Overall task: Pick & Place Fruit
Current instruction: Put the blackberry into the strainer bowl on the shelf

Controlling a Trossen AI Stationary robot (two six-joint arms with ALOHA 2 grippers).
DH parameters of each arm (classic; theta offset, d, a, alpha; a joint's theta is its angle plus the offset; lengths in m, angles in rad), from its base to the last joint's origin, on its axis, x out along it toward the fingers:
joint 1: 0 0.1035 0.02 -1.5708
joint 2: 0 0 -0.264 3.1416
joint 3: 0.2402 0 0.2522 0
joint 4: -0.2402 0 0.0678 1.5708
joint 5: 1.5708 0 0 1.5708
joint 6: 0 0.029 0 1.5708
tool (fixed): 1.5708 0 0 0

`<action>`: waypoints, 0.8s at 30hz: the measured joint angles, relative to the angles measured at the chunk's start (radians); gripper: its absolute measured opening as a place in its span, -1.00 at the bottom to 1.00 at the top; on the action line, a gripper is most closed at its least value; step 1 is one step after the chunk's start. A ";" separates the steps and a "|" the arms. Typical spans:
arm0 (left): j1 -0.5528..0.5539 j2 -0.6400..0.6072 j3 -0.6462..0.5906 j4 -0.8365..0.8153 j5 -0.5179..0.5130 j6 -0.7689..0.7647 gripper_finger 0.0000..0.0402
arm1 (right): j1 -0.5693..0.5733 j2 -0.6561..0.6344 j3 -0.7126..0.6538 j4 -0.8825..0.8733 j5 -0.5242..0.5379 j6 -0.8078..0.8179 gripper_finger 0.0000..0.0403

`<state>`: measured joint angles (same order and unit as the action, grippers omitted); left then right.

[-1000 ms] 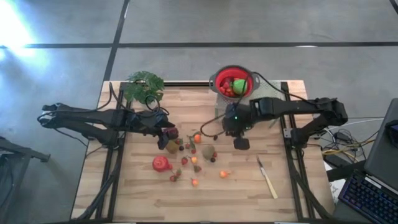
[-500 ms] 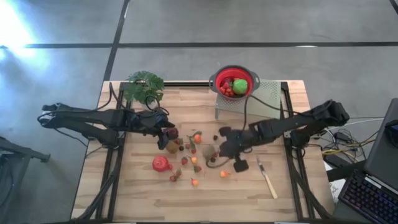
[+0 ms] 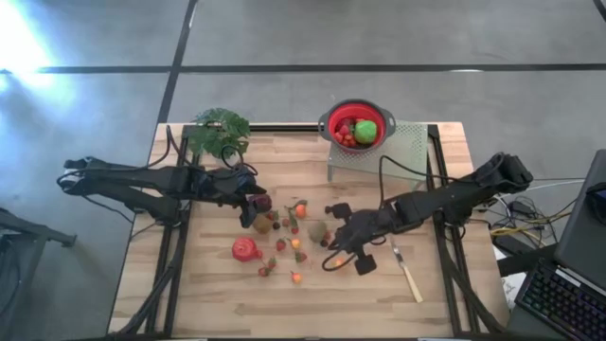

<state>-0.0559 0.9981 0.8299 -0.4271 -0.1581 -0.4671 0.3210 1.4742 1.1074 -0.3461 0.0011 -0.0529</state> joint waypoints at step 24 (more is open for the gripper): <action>0.000 0.000 0.000 0.000 0.000 0.000 0.36 | 0.051 -0.001 -0.085 -0.021 0.059 0.083 -0.96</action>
<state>-0.0555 0.9981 0.8299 -0.4271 -0.1585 -0.4671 0.3722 1.4733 1.0222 -0.3673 0.0602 0.0296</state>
